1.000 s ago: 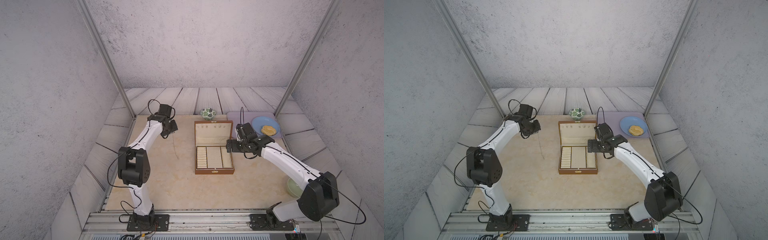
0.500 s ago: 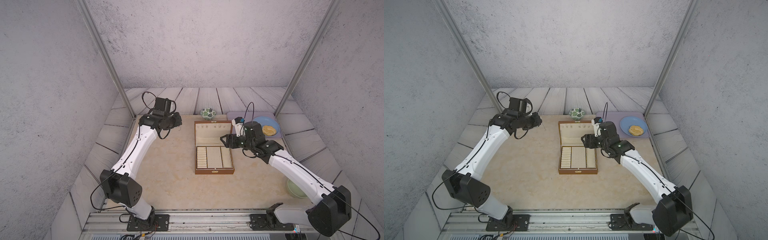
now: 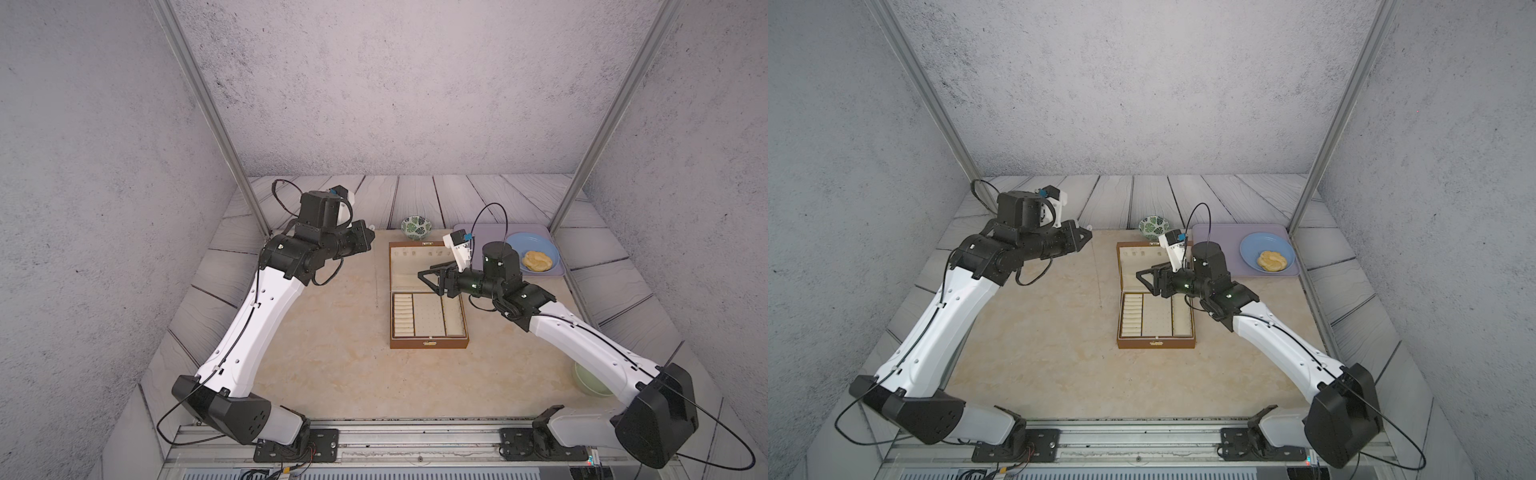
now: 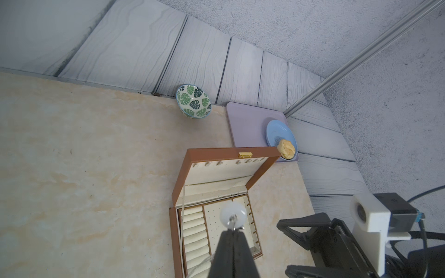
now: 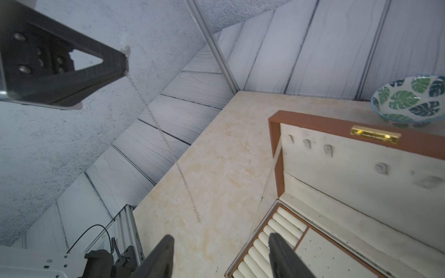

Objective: Put jewelry chain into jewelry box
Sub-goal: Pick up the necklace from the center of the board.

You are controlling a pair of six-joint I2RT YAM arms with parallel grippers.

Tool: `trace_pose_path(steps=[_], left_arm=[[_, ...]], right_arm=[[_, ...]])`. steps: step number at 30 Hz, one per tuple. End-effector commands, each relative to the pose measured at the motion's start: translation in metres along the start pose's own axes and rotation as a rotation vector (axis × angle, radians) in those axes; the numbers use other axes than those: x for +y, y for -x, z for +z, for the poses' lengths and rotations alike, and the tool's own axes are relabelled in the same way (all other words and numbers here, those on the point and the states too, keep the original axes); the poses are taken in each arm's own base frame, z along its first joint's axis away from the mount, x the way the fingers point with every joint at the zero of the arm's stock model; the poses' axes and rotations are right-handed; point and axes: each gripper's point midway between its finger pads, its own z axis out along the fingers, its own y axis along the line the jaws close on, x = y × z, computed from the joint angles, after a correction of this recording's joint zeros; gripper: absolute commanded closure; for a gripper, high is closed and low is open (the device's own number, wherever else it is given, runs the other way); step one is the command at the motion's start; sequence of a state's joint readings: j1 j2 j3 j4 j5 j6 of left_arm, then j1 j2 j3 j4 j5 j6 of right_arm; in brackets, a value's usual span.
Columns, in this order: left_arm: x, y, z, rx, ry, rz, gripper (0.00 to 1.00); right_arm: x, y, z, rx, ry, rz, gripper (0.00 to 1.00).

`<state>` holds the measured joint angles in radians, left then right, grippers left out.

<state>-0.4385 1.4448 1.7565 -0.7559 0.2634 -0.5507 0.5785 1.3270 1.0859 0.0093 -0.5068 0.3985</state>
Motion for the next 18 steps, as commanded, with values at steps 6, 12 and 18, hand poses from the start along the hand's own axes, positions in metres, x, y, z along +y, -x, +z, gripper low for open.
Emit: trace_pose_path(steps=[6,12,18], left_arm=[[-0.033,0.006,-0.025,-0.027,-0.084,0.032,1.00],[-0.043,0.006,-0.031,-0.030,-0.109,0.041,1.00],[-0.049,0.006,-0.035,-0.030,-0.123,0.043,1.00]], right_arm=[[0.035,0.021,0.028,-0.057,0.134,-0.149,0.40],[0.049,0.028,0.043,-0.051,0.190,-0.181,0.45],[0.057,0.028,0.055,-0.065,0.220,-0.203,0.46]])
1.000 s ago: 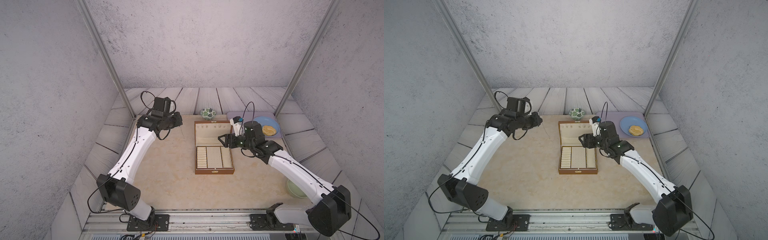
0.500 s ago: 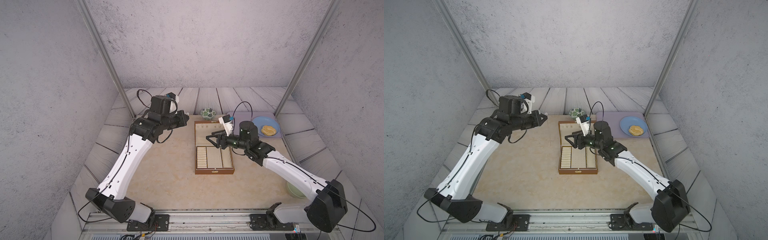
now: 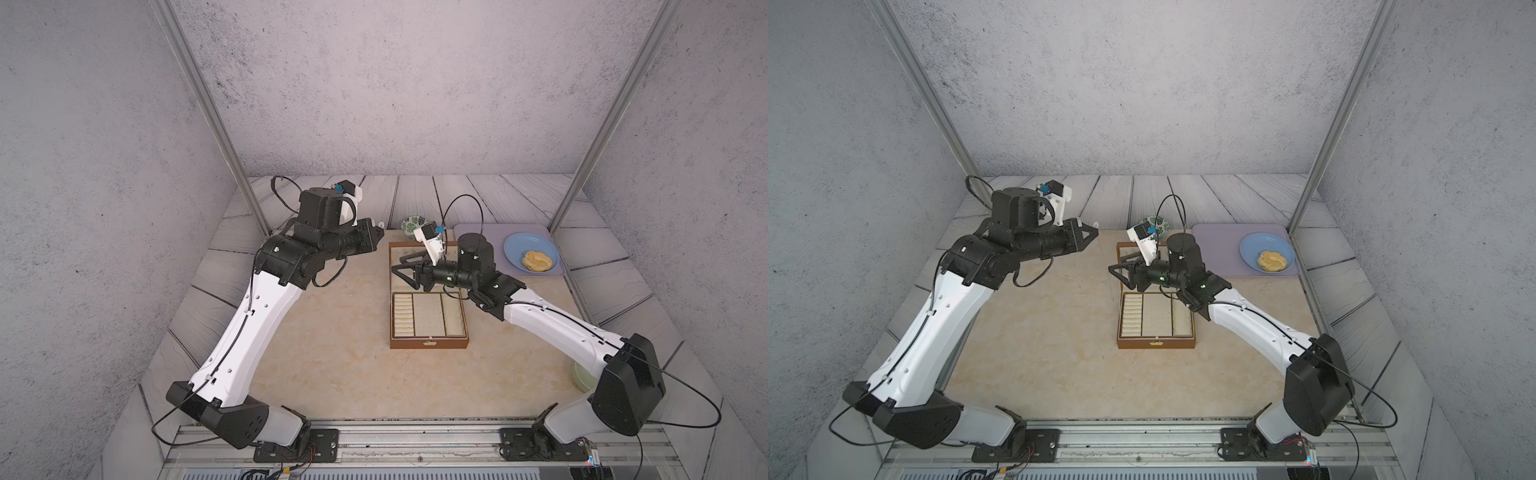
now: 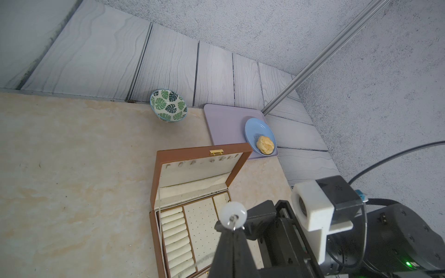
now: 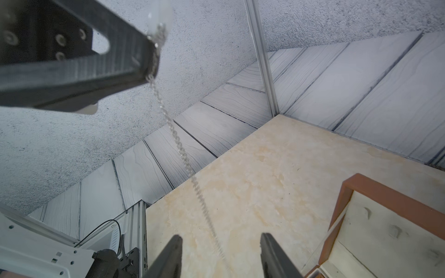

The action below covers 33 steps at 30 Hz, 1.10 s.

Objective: Put jewelry chain into jewelry box
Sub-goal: Pick up the necklace from the center of the board.

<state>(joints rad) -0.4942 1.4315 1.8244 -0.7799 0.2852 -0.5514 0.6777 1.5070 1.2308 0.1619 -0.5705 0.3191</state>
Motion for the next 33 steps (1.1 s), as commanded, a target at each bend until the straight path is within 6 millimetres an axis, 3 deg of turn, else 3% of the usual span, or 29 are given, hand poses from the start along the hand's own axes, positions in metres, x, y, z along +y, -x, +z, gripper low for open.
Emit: trace_pose_path(steps=[1,19,33], left_arm=[[-0.015,0.005,-0.015,-0.021,-0.040,0.005,1.00],[-0.029,0.008,-0.024,-0.032,-0.074,0.013,1.00],[-0.026,0.008,-0.026,-0.041,-0.054,0.018,1.00]], right_arm=[[0.010,0.010,0.009,-0.037,0.045,-0.049,0.46],[0.006,0.024,0.028,-0.053,0.044,-0.070,0.52],[0.006,0.020,0.025,-0.041,0.013,-0.088,0.52]])
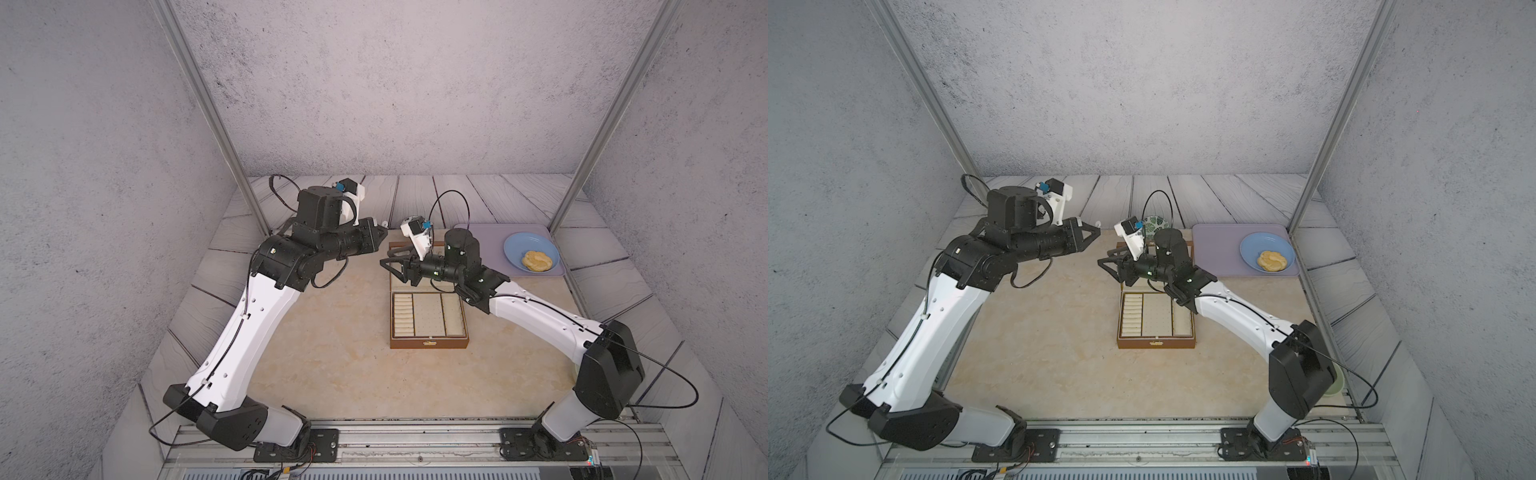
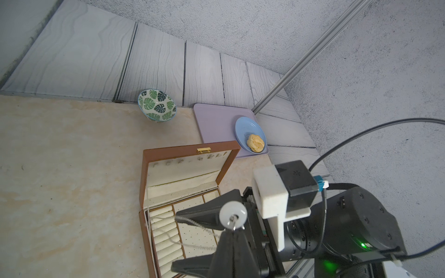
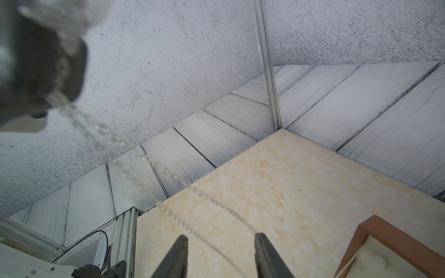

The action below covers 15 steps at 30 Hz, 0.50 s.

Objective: Put jewelry chain into jewelry box
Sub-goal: Pick up the necklace from the center of the board.

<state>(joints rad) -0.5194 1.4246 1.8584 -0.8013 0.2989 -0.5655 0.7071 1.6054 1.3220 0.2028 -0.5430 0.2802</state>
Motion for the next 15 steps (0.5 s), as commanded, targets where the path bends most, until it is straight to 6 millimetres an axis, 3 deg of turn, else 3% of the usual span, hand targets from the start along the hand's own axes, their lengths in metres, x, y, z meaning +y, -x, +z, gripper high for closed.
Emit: trace_pose_path(steps=[1,8,15], left_arm=[[-0.009,0.009,-0.017,-0.049,-0.008,0.019,1.00],[-0.009,0.011,-0.017,-0.057,-0.002,0.023,1.00],[-0.011,0.010,-0.016,-0.049,-0.017,0.018,1.00]], right_arm=[[0.008,0.008,-0.004,-0.018,0.005,-0.028,0.52],[0.011,0.005,-0.015,-0.022,-0.015,-0.047,0.49],[0.011,0.009,-0.008,-0.018,-0.002,-0.047,0.49]])
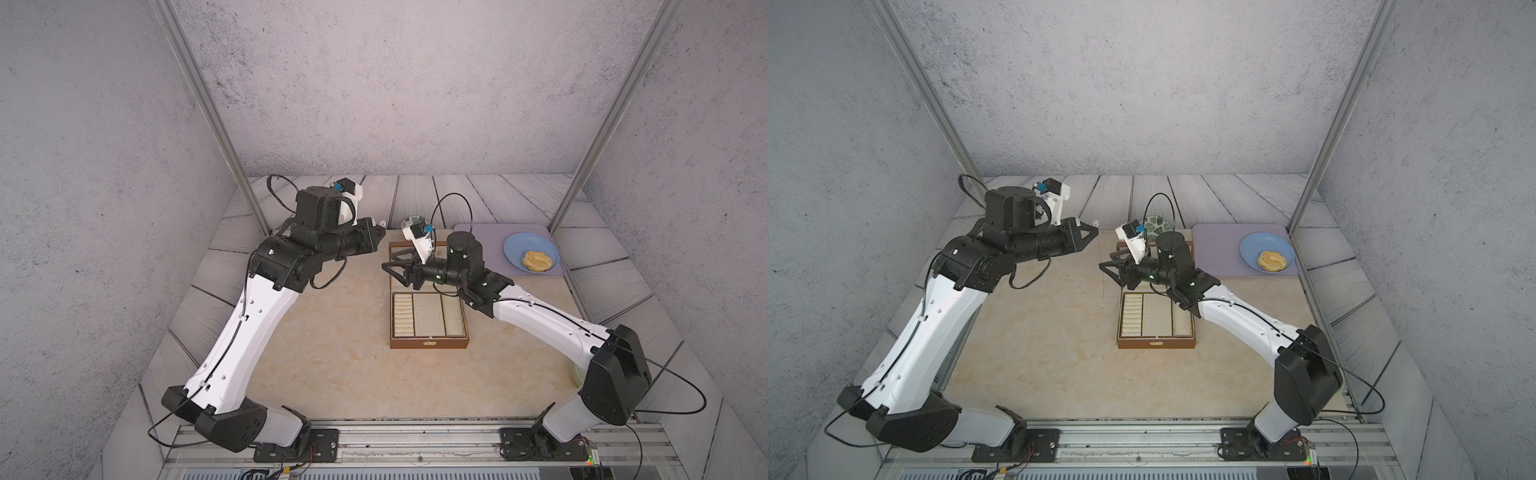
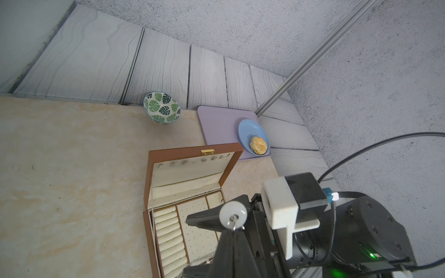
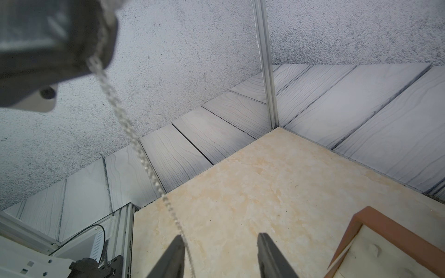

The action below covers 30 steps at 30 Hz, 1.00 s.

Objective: Put jewelry chain into jewelry box
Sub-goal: Pick up the necklace from the center of the board.

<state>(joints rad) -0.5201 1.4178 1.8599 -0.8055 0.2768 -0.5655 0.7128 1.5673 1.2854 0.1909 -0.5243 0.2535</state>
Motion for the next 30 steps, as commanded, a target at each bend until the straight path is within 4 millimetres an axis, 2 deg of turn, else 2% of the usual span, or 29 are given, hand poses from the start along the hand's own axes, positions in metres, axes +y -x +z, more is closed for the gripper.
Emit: trace_pose_path(steps=[1,15,19,30], left_arm=[[-0.013,0.008,-0.012,-0.034,-0.036,0.015,1.00],[-0.016,0.008,-0.014,-0.035,-0.049,0.011,1.00],[-0.017,0.009,-0.015,-0.040,-0.053,0.012,1.00],[-0.020,0.013,-0.019,-0.053,-0.058,0.014,1.00]], right_arm=[[0.007,0.015,0.000,-0.026,0.016,-0.025,0.49],[0.007,0.023,0.016,-0.026,0.042,-0.037,0.50],[0.006,0.023,0.020,-0.019,0.047,-0.037,0.57],[0.009,0.017,0.027,-0.006,0.073,-0.022,0.62]])
